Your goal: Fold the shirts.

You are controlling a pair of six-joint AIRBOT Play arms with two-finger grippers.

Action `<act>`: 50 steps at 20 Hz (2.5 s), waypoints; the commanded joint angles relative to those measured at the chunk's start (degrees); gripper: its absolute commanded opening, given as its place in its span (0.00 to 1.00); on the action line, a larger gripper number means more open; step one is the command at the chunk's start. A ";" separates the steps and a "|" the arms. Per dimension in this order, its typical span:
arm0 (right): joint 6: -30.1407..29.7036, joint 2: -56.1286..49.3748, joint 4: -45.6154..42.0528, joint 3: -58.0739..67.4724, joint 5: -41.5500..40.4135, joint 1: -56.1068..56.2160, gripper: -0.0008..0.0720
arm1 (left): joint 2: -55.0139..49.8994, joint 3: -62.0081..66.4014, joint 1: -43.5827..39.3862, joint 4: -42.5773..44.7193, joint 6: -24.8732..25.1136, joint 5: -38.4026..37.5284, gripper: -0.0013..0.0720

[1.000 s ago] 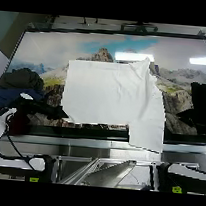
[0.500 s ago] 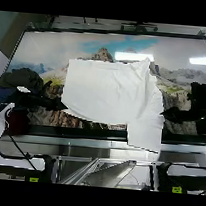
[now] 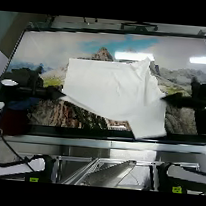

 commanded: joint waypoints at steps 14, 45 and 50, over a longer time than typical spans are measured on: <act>4.26 40.52 13.03 30.45 -19.96 -6.47 0.03 | 37.92 34.16 14.51 2.73 -6.45 12.44 0.05; -1.49 -31.54 3.82 31.45 -24.04 7.50 0.03 | -42.66 52.19 -6.67 7.78 -9.70 8.15 0.05; -1.53 -31.98 1.14 29.24 -24.28 7.58 0.03 | -42.66 45.99 -7.98 8.70 -9.44 11.17 0.05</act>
